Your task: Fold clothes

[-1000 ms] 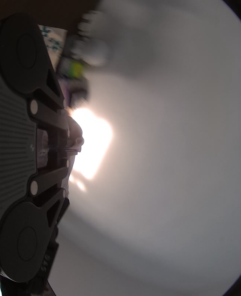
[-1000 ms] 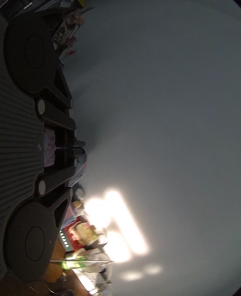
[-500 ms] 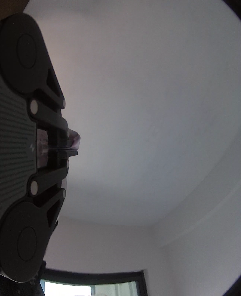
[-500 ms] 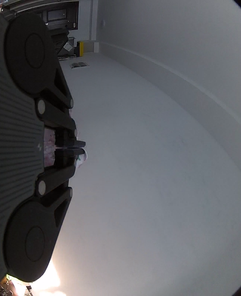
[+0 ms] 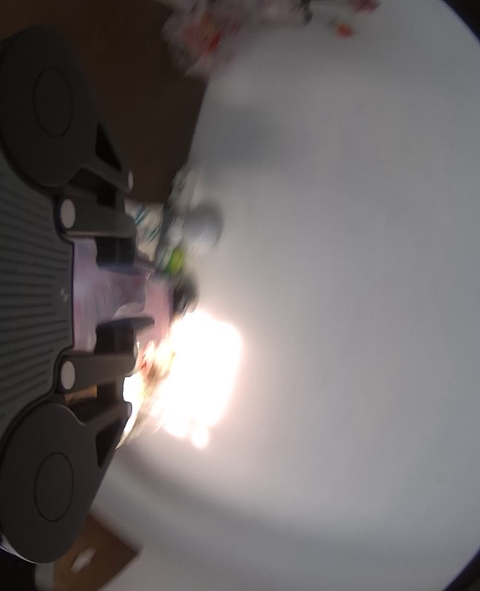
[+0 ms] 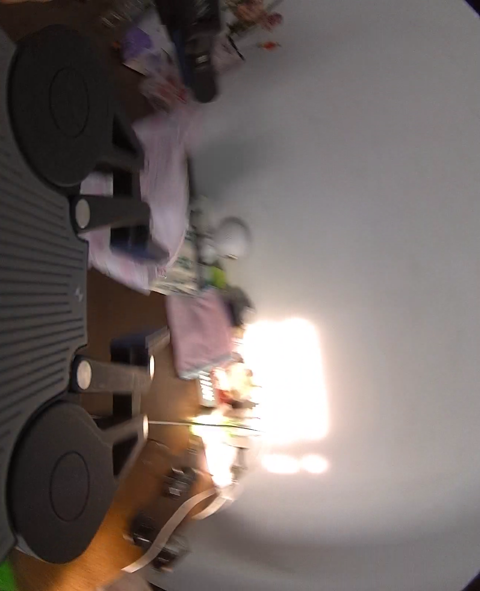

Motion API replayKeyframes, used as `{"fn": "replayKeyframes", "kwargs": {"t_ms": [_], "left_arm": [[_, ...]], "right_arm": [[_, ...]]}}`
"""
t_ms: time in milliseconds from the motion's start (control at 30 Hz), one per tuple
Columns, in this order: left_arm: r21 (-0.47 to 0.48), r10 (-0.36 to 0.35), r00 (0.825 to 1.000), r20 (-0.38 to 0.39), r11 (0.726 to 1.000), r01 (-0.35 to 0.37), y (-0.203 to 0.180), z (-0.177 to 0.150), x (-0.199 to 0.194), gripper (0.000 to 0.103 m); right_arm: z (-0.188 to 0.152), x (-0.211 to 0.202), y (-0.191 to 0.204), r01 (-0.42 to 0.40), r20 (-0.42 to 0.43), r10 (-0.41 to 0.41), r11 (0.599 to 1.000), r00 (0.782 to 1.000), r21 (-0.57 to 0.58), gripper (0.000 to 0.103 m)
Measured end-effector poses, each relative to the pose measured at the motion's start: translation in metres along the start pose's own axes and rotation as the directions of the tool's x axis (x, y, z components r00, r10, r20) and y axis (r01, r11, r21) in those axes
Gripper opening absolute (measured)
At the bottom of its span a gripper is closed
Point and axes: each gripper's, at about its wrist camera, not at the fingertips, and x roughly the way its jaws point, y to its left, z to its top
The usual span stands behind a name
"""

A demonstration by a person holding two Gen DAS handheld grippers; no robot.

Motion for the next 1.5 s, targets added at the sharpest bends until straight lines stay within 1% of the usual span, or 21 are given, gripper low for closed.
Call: {"fn": "replayKeyframes", "kwargs": {"t_ms": [33, 67, 100, 200, 267, 367, 467, 500, 600, 633, 700, 767, 933, 1000, 1133, 1167, 1200, 1233, 1267, 1400, 1500], "left_arm": [[0.024, -0.043, 0.999, 0.010, 0.999, 0.043, 0.005, -0.016, -0.014, 0.051], [0.056, -0.047, 0.999, 0.019, 0.997, 0.045, 0.005, -0.030, -0.029, 0.071], [0.088, -0.047, 0.999, 0.028, 0.995, 0.044, 0.004, -0.043, -0.044, 0.082], [0.183, -0.043, 0.999, 0.025, 0.982, 0.038, 0.004, -0.092, -0.074, 0.086], [0.169, -0.010, 1.000, -0.023, 0.986, 0.014, 0.020, -0.117, -0.092, 0.091], [0.086, 0.110, 0.988, -0.109, 0.991, -0.101, 0.049, -0.179, -0.083, 0.090], [0.005, 0.168, 0.975, -0.144, 0.986, -0.169, 0.065, -0.211, -0.076, 0.089], [-0.001, 0.141, 0.978, -0.157, 0.990, -0.143, 0.067, -0.218, -0.074, 0.089], [0.058, 0.090, 0.980, -0.175, 0.995, -0.081, 0.047, -0.236, -0.074, 0.089], [0.089, 0.092, 0.978, -0.187, 0.993, -0.077, 0.041, -0.241, -0.069, 0.089], [0.155, 0.144, 0.963, -0.227, 0.982, -0.110, 0.036, -0.251, -0.055, 0.087], [0.175, 0.171, 0.952, -0.255, 0.976, -0.128, 0.036, -0.258, -0.050, 0.084], [0.018, -0.023, 0.970, -0.241, 0.999, 0.028, 0.061, -0.267, -0.067, 0.084], [-0.028, -0.104, 0.963, -0.247, 0.995, 0.100, 0.067, -0.266, -0.068, 0.076], [-0.074, -0.200, 0.934, -0.295, 0.980, 0.187, 0.074, -0.261, -0.060, 0.069], [-0.074, -0.206, 0.930, -0.304, 0.979, 0.192, 0.075, -0.261, -0.056, 0.058], [-0.075, -0.210, 0.926, -0.313, 0.978, 0.197, 0.075, -0.261, -0.053, 0.035], [-0.077, -0.206, 0.921, -0.329, 0.979, 0.191, 0.075, -0.261, -0.047, 0.018], [-0.084, -0.205, 0.918, -0.338, 0.979, 0.188, 0.074, -0.260, -0.044, 0.000], [-0.133, -0.247, 0.921, -0.302, 0.967, 0.216, 0.073, -0.242, -0.047, 0.001], [-0.074, -0.189, 0.961, -0.204, 0.981, 0.177, 0.060, -0.211, -0.036, 0.001]], "right_arm": [[-0.020, -0.006, -0.002, -0.027, -0.012, 0.027, 1.000, 1.000, -0.002, 0.079], [-0.040, -0.013, -0.005, -0.055, -0.024, 0.055, 0.998, 0.998, -0.003, 0.079], [-0.060, -0.019, -0.007, -0.082, -0.037, 0.082, 0.997, 0.996, -0.004, 0.080], [-0.107, -0.034, -0.005, -0.076, -0.085, 0.071, 0.995, 0.994, -0.060, 0.080], [-0.138, -0.044, -0.003, -0.070, -0.117, 0.058, 0.993, 0.991, -0.100, 0.080], [-0.175, -0.057, -0.002, -0.063, -0.152, 0.040, 0.987, 0.988, -0.148, 0.080], [-0.175, -0.051, 0.002, -0.098, -0.162, 0.069, 0.979, 0.984, -0.179, 0.080], [-0.172, -0.045, 0.009, -0.124, -0.160, 0.093, 0.973, 0.983, -0.192, 0.080], [-0.162, -0.025, 0.029, -0.206, -0.150, 0.174, 0.952, 0.973, -0.228, 0.079], [-0.161, -0.014, 0.035, -0.192, -0.172, 0.154, 0.952, 0.973, -0.236, 0.078], [-0.163, 0.002, 0.038, -0.142, -0.220, 0.093, 0.966, 0.971, -0.218, 0.064], [-0.167, -0.003, 0.031, -0.190, -0.258, 0.143, 0.968, 0.955, -0.166, 0.060], [-0.179, -0.045, -0.001, -0.393, -0.268, 0.376, 0.919, 0.887, -0.013, 0.066], [-0.187, -0.060, -0.011, -0.487, -0.280, 0.471, 0.873, 0.837, 0.011, 0.076], [-0.197, -0.079, -0.011, -0.514, -0.328, 0.475, 0.857, 0.817, -0.040, 0.077], [-0.201, -0.076, -0.009, -0.515, -0.344, 0.472, 0.856, 0.812, -0.042, 0.068], [-0.204, -0.074, -0.007, -0.517, -0.362, 0.470, 0.855, 0.805, -0.040, 0.057], [-0.207, -0.071, -0.006, -0.518, -0.379, 0.468, 0.854, 0.799, -0.038, 0.023], [-0.208, -0.067, -0.005, -0.512, -0.390, 0.465, 0.859, 0.795, -0.019, 0.004], [-0.183, -0.073, -0.014, -0.468, -0.258, 0.459, 0.883, 0.850, 0.027, 0.002], [-0.159, -0.059, -0.024, -0.361, -0.127, 0.368, 0.930, 0.921, 0.073, 0.002]]}}
